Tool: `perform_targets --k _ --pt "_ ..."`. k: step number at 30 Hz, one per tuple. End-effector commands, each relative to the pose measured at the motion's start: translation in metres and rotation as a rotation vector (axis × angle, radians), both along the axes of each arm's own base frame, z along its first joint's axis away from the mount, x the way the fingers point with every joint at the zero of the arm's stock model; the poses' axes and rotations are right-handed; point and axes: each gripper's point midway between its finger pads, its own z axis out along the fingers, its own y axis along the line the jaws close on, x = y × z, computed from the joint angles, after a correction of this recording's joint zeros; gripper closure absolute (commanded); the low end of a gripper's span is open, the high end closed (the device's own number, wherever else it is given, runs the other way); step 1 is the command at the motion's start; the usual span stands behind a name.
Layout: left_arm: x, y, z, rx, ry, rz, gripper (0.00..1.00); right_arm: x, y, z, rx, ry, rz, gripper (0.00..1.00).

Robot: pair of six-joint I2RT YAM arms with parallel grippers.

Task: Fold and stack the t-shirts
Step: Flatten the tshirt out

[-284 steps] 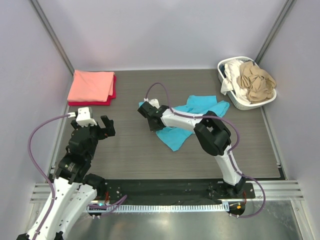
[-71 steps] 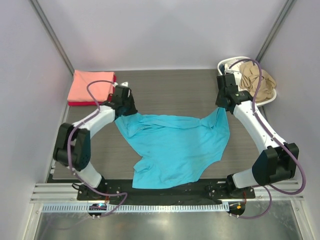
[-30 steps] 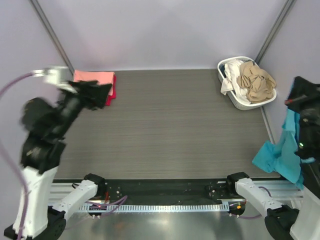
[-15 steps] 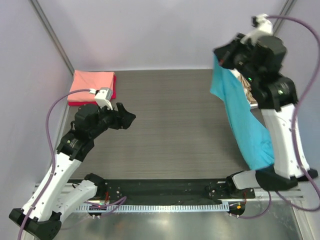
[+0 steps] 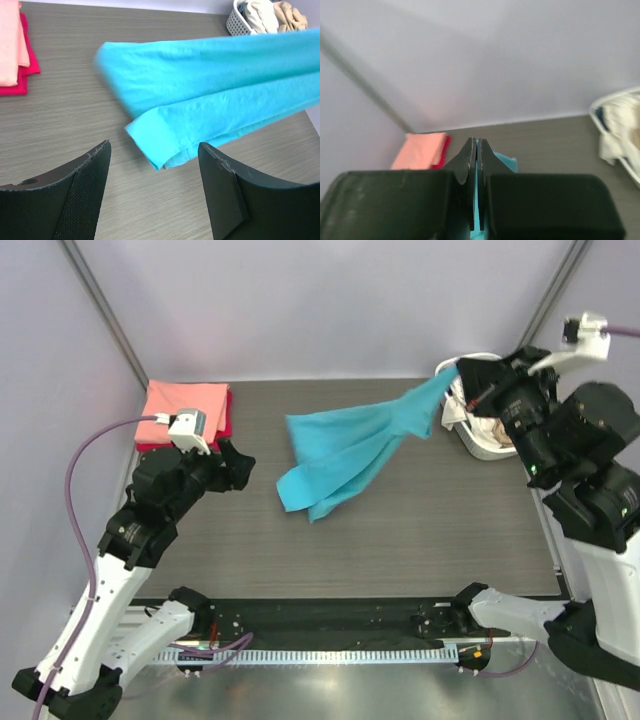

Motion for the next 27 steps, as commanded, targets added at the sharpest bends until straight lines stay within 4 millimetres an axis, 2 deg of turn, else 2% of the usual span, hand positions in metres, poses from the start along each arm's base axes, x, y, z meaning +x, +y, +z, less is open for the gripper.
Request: perform_targets --k 1,2,3,4,6,7,8,10,11,12,13,15,16,18,19,23,25,27 --pt "-0.005 0.009 0.004 0.019 -0.013 0.026 0.28 0.041 -0.058 -0.094 -0.192 0.186 -0.439 0.99" --pt "-0.006 0.009 0.001 0.017 -0.007 0.024 0.28 0.040 -0.069 -0.109 -0.215 0.213 -0.492 0.99" --pt "-0.006 0.008 -0.004 0.017 0.004 0.022 0.28 0.042 -0.070 -0.127 -0.218 0.247 -0.497 0.99" --pt "-0.006 0.005 -0.011 0.009 0.028 0.011 0.28 0.047 -0.064 -0.164 -0.265 0.312 -0.471 0.99" --pt "-0.006 -0.001 -0.035 0.009 0.096 -0.002 0.28 0.051 -0.059 -0.200 -0.278 0.381 -0.449 0.99" --pt "-0.008 -0.007 -0.042 -0.026 0.127 -0.021 0.28 0.052 -0.051 -0.232 -0.294 0.445 -0.416 0.99" --pt "-0.010 -0.012 -0.066 -0.033 0.184 -0.031 0.29 0.053 -0.045 -0.247 -0.298 0.478 -0.395 0.99" --pt "-0.011 -0.018 -0.082 -0.070 0.217 -0.038 0.30 0.053 -0.038 -0.282 -0.316 0.549 -0.368 0.99" --pt "-0.013 -0.021 -0.094 -0.105 0.257 -0.030 0.32 0.053 -0.038 -0.289 -0.323 0.562 -0.369 0.99" --pt "-0.016 -0.020 -0.115 -0.103 0.300 -0.023 0.33 0.053 -0.038 -0.295 -0.332 0.572 -0.369 0.99" --pt "-0.018 -0.023 -0.123 -0.116 0.311 -0.023 0.33 0.052 -0.040 -0.301 -0.340 0.580 -0.376 0.99" --pt "-0.021 -0.023 -0.140 -0.129 0.354 0.004 0.34 0.053 -0.043 -0.302 -0.351 0.574 -0.391 0.99" --pt "-0.025 -0.024 -0.158 -0.112 0.396 0.005 0.34 0.053 -0.045 -0.303 -0.358 0.574 -0.397 0.99" --pt "-0.027 -0.027 -0.173 -0.121 0.441 0.025 0.33 0.055 -0.048 -0.303 -0.361 0.572 -0.403 0.99" --pt "-0.032 -0.028 -0.189 -0.113 0.480 0.023 0.31 0.055 -0.049 -0.304 -0.358 0.574 -0.406 0.99" --pt "-0.039 -0.042 -0.221 -0.151 0.555 0.004 0.25 0.059 -0.057 -0.310 -0.353 0.584 -0.416 0.99" --pt "-0.035 -0.047 -0.228 -0.160 0.549 0.004 0.25 0.061 -0.057 -0.314 -0.346 0.589 -0.403 0.99" --pt "-0.033 -0.046 -0.246 -0.142 0.581 0.026 0.24 0.064 -0.060 -0.315 -0.337 0.589 -0.404 0.99"
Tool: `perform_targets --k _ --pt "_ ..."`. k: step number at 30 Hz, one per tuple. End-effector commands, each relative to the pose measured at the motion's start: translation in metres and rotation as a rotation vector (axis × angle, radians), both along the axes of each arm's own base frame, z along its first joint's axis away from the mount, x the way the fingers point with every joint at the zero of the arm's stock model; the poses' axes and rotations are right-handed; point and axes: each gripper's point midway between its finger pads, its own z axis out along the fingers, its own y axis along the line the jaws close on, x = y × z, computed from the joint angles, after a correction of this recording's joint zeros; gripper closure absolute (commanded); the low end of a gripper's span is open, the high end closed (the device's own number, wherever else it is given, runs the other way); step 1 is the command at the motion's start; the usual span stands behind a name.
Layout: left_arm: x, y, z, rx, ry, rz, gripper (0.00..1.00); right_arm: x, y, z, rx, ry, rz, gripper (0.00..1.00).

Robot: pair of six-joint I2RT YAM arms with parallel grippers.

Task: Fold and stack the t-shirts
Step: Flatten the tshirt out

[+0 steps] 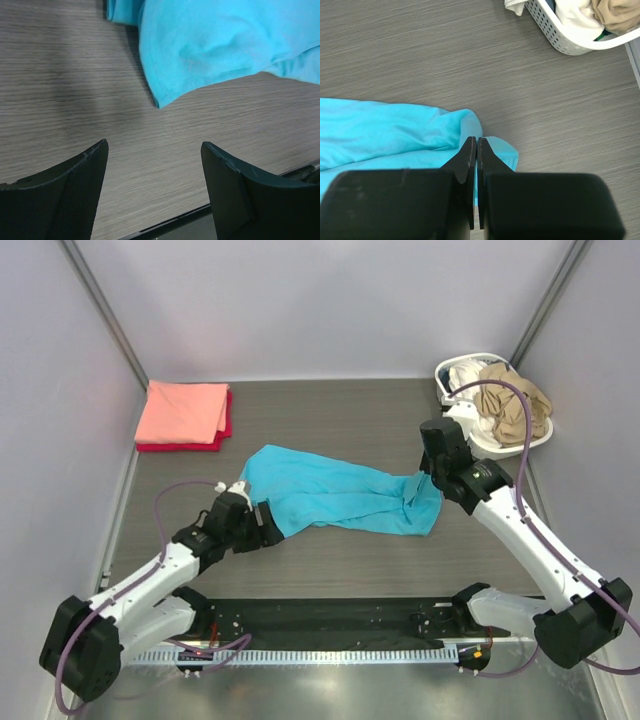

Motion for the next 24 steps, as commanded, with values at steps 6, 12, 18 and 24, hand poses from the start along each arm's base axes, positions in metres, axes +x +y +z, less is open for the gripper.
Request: perform_targets --k 6,12,18,24 --pt "0.033 -0.027 -0.015 -0.072 -0.029 0.022 0.25 0.013 -0.009 0.002 0.050 -0.044 -0.010 0.99" --pt "0.037 -0.042 -0.030 -0.071 -0.005 -0.016 0.49 0.014 -0.017 -0.006 0.055 -0.029 -0.014 0.99" --pt "0.032 -0.050 -0.051 -0.056 0.037 -0.031 0.63 0.015 -0.023 -0.011 0.057 -0.022 -0.031 0.99" --pt "0.038 -0.051 -0.027 -0.038 -0.005 -0.039 1.00 0.014 -0.026 0.000 0.075 -0.050 -0.034 0.99"
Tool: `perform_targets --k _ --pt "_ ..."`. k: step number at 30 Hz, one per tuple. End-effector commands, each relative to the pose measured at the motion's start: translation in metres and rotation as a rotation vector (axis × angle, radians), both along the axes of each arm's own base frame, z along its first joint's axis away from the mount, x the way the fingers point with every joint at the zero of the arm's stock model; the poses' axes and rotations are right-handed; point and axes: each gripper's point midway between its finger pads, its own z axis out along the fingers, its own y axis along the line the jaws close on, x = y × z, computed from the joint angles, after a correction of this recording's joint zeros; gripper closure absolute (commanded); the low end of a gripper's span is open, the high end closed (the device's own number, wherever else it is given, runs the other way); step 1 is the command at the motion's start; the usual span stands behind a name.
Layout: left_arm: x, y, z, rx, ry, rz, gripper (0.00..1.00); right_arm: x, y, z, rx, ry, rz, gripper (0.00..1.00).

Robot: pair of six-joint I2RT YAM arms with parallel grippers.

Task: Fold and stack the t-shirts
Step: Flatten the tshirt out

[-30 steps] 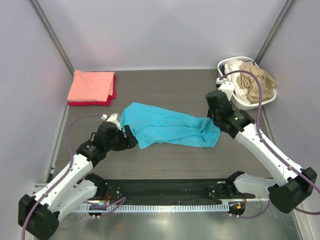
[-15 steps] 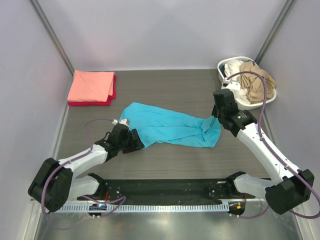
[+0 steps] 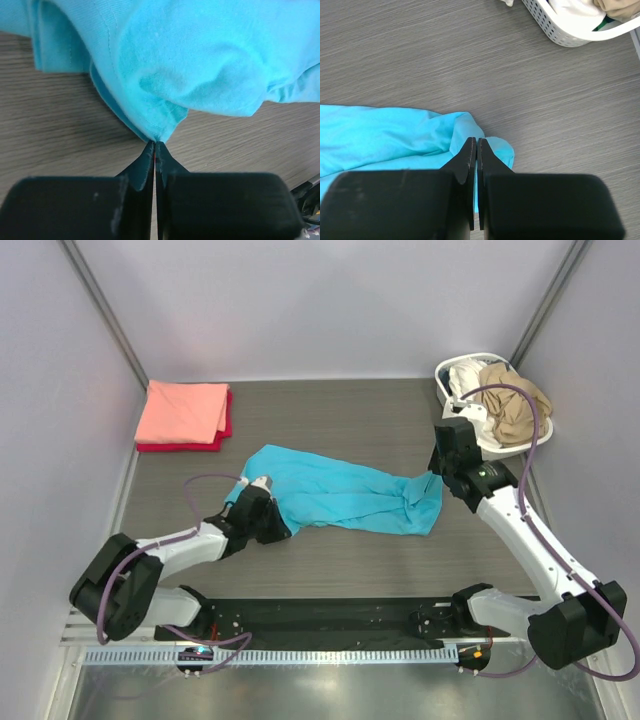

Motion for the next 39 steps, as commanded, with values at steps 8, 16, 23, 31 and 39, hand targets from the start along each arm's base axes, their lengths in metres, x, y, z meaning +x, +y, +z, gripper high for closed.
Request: perform_targets --k 8,16,23,31,39 --pt "0.030 0.036 0.190 0.097 -0.376 0.072 1.00 -0.019 -0.013 0.113 0.094 -0.280 -0.021 0.99" --pt "-0.007 0.084 0.372 0.023 -0.692 0.141 1.00 -0.096 -0.043 0.267 0.210 -0.666 -0.046 0.99" --pt "-0.057 0.129 0.491 -0.031 -0.956 0.180 1.00 -0.184 -0.069 0.373 0.265 -0.981 -0.007 0.99" --pt "-0.102 0.169 0.567 -0.057 -1.160 0.224 1.00 -0.241 -0.086 0.421 0.256 -1.144 0.019 0.99" --pt "-0.064 0.046 0.407 -0.131 -0.714 -0.223 0.32 -0.184 -0.062 0.341 0.202 -0.910 0.060 0.99"
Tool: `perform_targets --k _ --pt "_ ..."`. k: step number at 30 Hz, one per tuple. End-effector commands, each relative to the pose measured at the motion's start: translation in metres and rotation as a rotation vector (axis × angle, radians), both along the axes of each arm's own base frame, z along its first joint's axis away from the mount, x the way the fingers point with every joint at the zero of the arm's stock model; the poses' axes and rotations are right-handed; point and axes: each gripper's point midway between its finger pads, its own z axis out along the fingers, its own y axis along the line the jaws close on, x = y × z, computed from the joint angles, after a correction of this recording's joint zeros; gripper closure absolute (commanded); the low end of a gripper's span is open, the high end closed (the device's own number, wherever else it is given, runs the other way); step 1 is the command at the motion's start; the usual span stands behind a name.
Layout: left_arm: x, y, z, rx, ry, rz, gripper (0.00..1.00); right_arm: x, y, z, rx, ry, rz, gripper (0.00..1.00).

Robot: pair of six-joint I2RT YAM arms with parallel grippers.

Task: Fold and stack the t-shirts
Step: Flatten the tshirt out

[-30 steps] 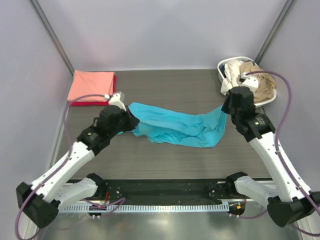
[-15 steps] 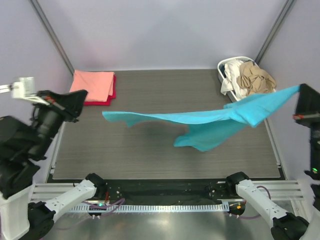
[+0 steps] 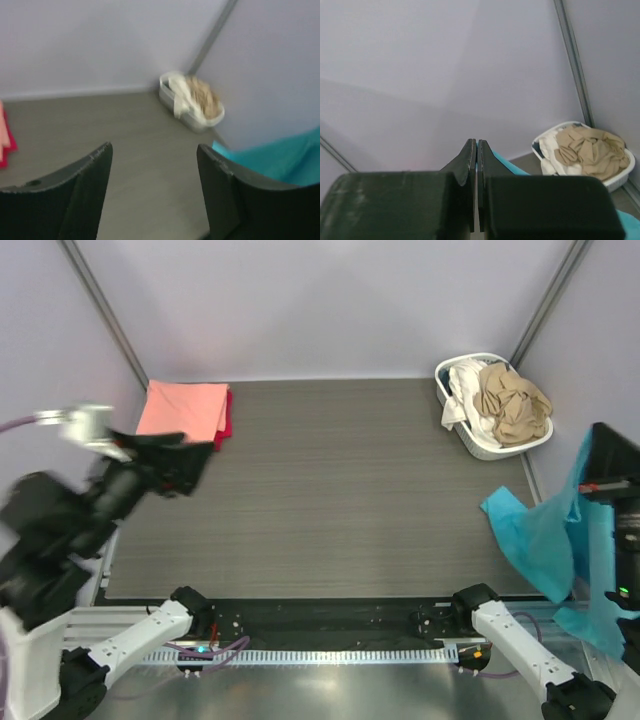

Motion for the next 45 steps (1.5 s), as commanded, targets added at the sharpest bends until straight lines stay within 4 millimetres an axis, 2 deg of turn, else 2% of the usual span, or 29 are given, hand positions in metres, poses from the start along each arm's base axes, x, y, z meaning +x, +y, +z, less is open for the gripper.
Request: perform_targets --k 1,2,3,4,6,8,10,12,14,15,16,17,18,20,21,22,23,24,25,26,29,30,32,33,35,36,39,42,45 --pt "0.014 -0.073 -0.123 0.099 0.320 -0.276 0.29 0.035 0.017 -0.042 -0.069 0.124 0.026 0.99" --pt "0.018 -0.080 -0.126 0.050 0.297 -0.296 0.28 0.045 0.022 -0.051 -0.082 0.153 0.038 0.99" --pt "0.026 -0.086 -0.173 0.050 0.393 -0.279 0.28 0.062 0.031 -0.070 -0.102 0.209 0.054 0.99" --pt "0.024 -0.080 -0.173 0.010 0.351 -0.258 0.28 0.075 0.038 -0.080 -0.113 0.245 0.071 0.99" --pt "0.031 -0.075 -0.207 0.024 0.394 -0.203 0.29 0.112 0.073 -0.100 -0.137 0.307 0.198 0.99" --pt "0.032 -0.069 -0.221 0.064 0.412 -0.174 0.28 0.132 0.100 -0.097 -0.119 0.284 0.303 0.99" --pt "0.035 -0.063 -0.232 0.129 0.427 -0.146 0.28 0.156 0.146 -0.097 -0.086 0.297 0.508 0.99" --pt "0.037 -0.052 -0.243 0.179 0.448 -0.092 0.28 0.170 0.194 -0.070 -0.063 0.226 0.706 0.99" --pt "0.041 -0.038 -0.247 0.209 0.442 -0.020 0.27 0.162 0.240 -0.043 -0.088 0.165 0.862 0.99" --pt "0.041 -0.033 -0.245 0.204 0.430 0.000 0.27 0.136 0.295 -0.008 -0.132 0.103 1.006 0.99" --pt "0.042 -0.030 -0.244 0.205 0.421 0.021 0.27 0.132 0.308 0.009 -0.220 0.059 0.969 0.99" --pt "0.044 -0.025 -0.242 0.202 0.413 0.045 0.27 0.114 0.327 0.009 -0.278 0.099 1.025 0.99" --pt "0.044 -0.024 -0.239 0.198 0.406 0.052 0.27 0.088 0.347 0.055 -0.272 -0.017 1.086 0.99" --pt "0.045 -0.019 -0.231 0.190 0.392 0.078 0.27 0.072 0.322 0.088 -0.231 -0.081 1.044 0.99" --pt "0.045 -0.019 -0.229 0.191 0.389 0.080 0.27 0.076 0.318 0.084 -0.230 -0.061 1.013 0.99" --pt "0.044 -0.016 -0.228 0.195 0.392 0.087 0.27 0.061 0.285 0.097 -0.208 -0.097 0.978 0.99" --pt "0.043 -0.015 -0.220 0.189 0.378 0.088 0.27 0.069 0.265 0.102 -0.170 -0.110 0.879 0.99" --pt "0.043 -0.013 -0.218 0.191 0.373 0.097 0.27 0.099 0.288 0.044 -0.233 0.039 0.825 0.99" --pt "0.041 -0.010 -0.217 0.197 0.375 0.104 0.27 0.085 0.242 0.062 -0.149 -0.036 0.745 0.99" --pt "0.040 -0.008 -0.210 0.196 0.362 0.108 0.27 0.115 0.239 0.009 -0.175 0.105 0.596 0.99" --pt "0.036 0.000 -0.202 0.199 0.357 0.130 0.26 0.123 0.182 -0.031 -0.148 0.203 0.354 0.99" --pt "0.035 0.001 -0.203 0.204 0.362 0.134 0.25 0.137 0.174 -0.086 -0.214 0.315 0.229 0.99" --pt "0.034 0.000 -0.207 0.216 0.378 0.126 0.25 0.142 0.175 -0.121 -0.266 0.376 0.196 0.99" --pt "0.035 -0.001 -0.214 0.230 0.397 0.123 0.24 0.146 0.181 -0.160 -0.329 0.439 0.185 0.99" --pt "0.035 -0.005 -0.225 0.231 0.428 0.112 0.24 0.149 0.184 -0.201 -0.359 0.512 0.165 0.99" --pt "0.036 -0.007 -0.239 0.240 0.460 0.106 0.24 0.151 0.186 -0.238 -0.410 0.574 0.151 0.99" --pt "0.035 -0.019 -0.272 0.217 0.543 0.075 0.24 0.154 0.182 -0.300 -0.439 0.683 0.129 0.99" --pt "0.030 -0.037 -0.308 0.173 0.646 0.009 0.26 0.156 0.180 -0.339 -0.437 0.766 0.145 0.99" --pt "0.024 -0.051 -0.340 0.128 0.741 -0.033 0.30 0.157 0.172 -0.350 -0.432 0.790 0.118 0.99"
